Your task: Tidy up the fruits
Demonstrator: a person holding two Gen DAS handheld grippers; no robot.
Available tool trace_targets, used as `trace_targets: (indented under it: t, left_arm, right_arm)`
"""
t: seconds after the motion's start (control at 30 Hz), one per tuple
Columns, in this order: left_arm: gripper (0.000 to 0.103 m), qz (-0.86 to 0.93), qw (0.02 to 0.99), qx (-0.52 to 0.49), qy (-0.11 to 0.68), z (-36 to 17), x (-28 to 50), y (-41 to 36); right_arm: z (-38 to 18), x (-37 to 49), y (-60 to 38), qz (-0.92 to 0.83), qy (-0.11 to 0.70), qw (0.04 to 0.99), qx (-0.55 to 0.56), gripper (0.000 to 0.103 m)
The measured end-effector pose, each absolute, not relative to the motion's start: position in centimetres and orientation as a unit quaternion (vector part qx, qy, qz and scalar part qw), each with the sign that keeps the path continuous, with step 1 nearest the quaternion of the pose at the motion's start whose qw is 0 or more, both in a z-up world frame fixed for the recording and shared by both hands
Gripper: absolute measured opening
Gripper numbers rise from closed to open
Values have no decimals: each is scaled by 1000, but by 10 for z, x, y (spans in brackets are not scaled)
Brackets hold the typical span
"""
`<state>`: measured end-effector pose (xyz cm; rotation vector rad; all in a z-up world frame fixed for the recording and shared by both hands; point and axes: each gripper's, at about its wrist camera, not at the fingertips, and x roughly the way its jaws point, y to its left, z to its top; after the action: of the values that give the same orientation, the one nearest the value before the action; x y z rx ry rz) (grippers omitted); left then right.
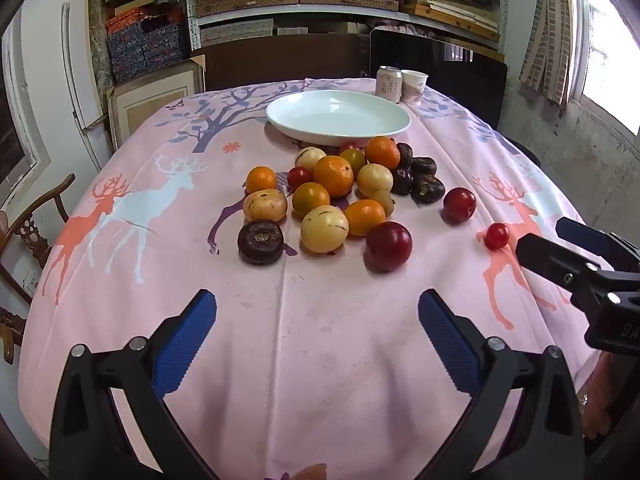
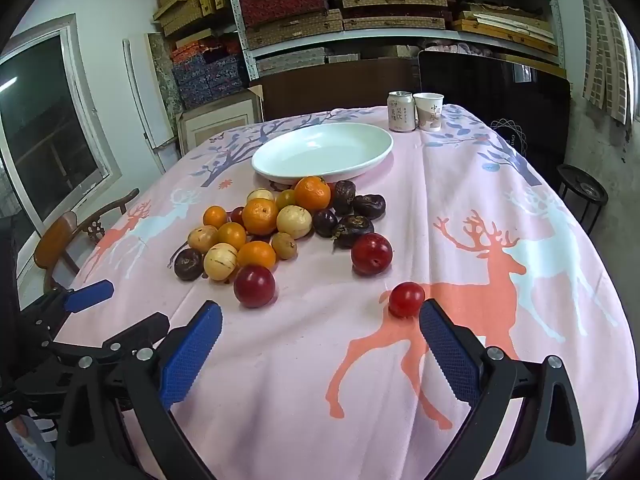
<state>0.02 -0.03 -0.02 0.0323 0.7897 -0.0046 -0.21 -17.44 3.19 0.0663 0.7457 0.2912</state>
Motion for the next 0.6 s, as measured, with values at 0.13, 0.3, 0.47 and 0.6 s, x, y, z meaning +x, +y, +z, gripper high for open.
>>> trace_targets:
  t: [0.13, 0.3, 0.47, 0.6]
  left_arm:
    - [99, -2, 924, 10, 383, 0, 0, 1]
    - [99, -6, 922, 13, 386, -2, 0, -3]
    - [99, -6, 922, 10, 387, -3, -1, -2]
    - [99, -6, 921, 3, 390, 0, -2, 6]
  right_arm:
    - [31, -2, -174, 143, 360, 921, 34, 100]
    - [35, -6, -169, 145, 361, 921, 33, 100]
    - [35, -7, -168, 146, 362, 920, 31, 100]
    - [35, -8, -168, 146, 362, 920, 31, 100]
